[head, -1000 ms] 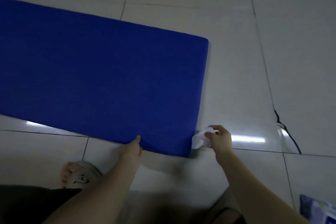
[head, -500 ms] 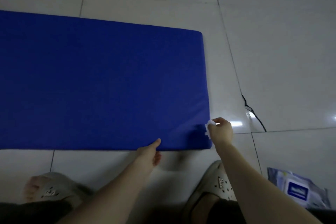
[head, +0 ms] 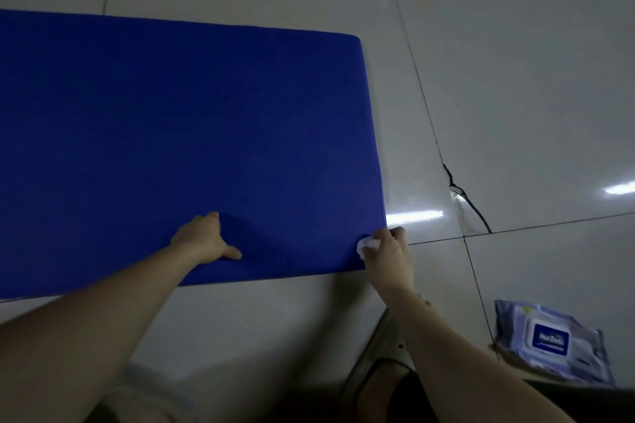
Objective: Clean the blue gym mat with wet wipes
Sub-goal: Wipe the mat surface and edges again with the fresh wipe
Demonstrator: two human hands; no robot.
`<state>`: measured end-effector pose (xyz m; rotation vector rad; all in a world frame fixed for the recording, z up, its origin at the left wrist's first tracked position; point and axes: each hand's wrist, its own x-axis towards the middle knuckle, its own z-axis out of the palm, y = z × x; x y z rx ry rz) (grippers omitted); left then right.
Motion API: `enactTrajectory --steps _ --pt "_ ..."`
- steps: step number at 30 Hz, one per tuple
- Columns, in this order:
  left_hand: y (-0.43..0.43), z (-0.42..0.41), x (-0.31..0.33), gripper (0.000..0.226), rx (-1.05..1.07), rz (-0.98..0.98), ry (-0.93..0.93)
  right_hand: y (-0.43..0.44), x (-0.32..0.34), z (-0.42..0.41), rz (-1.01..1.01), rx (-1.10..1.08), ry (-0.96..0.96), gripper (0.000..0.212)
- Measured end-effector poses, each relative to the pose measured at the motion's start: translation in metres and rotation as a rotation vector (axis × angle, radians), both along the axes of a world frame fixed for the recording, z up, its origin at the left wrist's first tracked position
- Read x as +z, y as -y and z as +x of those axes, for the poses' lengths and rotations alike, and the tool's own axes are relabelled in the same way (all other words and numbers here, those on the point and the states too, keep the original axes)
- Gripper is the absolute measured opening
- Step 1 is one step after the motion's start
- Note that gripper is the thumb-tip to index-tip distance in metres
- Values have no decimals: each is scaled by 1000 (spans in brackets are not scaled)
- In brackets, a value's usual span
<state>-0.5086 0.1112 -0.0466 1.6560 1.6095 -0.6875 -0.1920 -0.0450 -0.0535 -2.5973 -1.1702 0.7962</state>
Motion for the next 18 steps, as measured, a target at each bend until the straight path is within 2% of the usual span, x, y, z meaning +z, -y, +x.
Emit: enactTrajectory --steps 6,8,14,18 --pt "-6 2 -5 93 -49 -1 -30 -10 -14 -18 40 -325 -68 22" --pt "-6 3 -6 96 -66 -7 -36 -16 -17 -38 39 -364 -75 22" --pt "-8 6 -3 98 -80 -22 -69 -38 -18 -138 68 -114 -178 30" --pt "-10 7 -1 102 -75 -36 -68 -44 -18 -146 88 132 -123 24"
